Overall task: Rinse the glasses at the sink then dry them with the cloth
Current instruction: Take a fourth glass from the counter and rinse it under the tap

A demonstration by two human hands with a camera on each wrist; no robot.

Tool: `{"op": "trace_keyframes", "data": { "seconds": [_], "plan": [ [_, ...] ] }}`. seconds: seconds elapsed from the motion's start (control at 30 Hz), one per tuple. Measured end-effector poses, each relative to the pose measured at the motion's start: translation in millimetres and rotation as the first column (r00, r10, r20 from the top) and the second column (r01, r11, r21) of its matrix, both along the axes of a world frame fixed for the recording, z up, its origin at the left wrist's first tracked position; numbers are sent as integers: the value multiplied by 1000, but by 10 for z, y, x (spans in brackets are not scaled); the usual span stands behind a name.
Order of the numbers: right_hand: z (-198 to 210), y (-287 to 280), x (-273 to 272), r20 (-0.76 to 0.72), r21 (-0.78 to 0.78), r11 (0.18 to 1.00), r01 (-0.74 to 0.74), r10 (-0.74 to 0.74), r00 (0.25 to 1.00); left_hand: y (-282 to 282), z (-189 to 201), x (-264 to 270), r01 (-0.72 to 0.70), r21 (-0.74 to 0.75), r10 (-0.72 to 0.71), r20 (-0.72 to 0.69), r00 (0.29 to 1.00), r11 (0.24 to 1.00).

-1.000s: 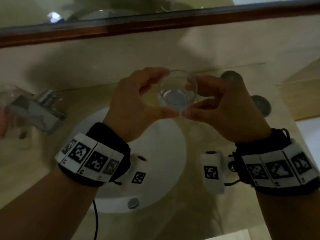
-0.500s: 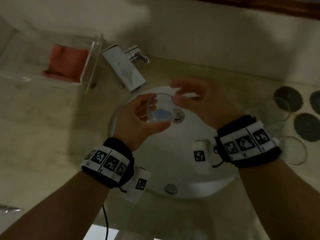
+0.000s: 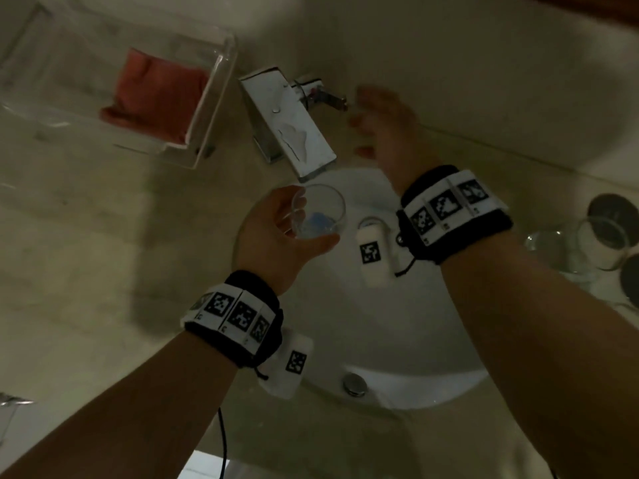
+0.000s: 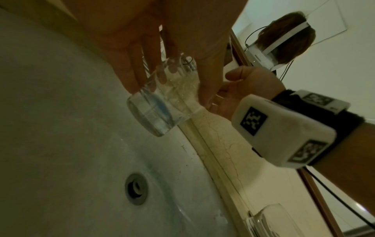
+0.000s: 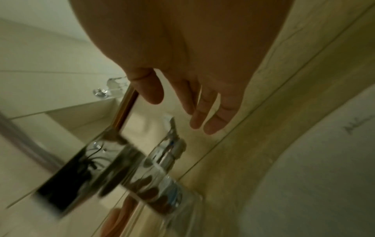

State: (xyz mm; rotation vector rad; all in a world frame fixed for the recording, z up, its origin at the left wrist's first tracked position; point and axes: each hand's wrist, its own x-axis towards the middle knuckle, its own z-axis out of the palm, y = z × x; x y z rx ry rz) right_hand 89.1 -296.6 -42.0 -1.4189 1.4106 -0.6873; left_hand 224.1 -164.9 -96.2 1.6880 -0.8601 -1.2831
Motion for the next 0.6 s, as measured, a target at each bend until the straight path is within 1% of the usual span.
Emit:
{"op": "trace_keyframes", "data": {
  "seconds": [0.03,0.07,0.1,0.17,0.2,0.23,0.3,0.37,0.5,0.57,0.6],
  "plan": [
    [-8,-65,-55,24,8,998,68,-68,997,-21,-2,6,-8,-5,8,-19,1000,1000],
    [-37,-128,-104,55,17,995,95,-96,994,-40,-6,12,-15,-9,15,-30,999,1000],
    [-71,-166,-134,21,-13,997,81,-81,996,-55,-10,20,-20,-13,20,-35,999,1000],
    [-117,-159,-115,-189,-148,988,-46,17,982,-77,-28,24,-22,-18,21,-36,999,1000],
    [-131,-140,-87,-242,-209,975,-82,30,970,-86,-35,19,-17,-20,16,-40,999,1000],
    [-145,-145,-50,-261,-268,959,-89,17,965,-94,-40,12,-10,-24,9,-41,999,1000],
    [-174,-191,12,-265,-335,941,-51,-41,963,-114,-41,2,9,-39,-10,-24,1000,999],
    [-225,-255,31,-261,-334,943,-7,-86,961,-132,-41,10,21,-52,-21,1,1000,998],
    [-346,-342,8,-204,-227,961,157,-205,957,-160,-54,49,13,-73,-11,23,1000,997],
    [-350,-305,-24,-224,-207,966,157,-203,953,-171,-51,63,4,-85,-3,10,1000,996],
    [-363,-253,-58,-241,-198,972,128,-175,955,-177,-53,69,3,-95,-2,4,1000,996]
  ]
}}
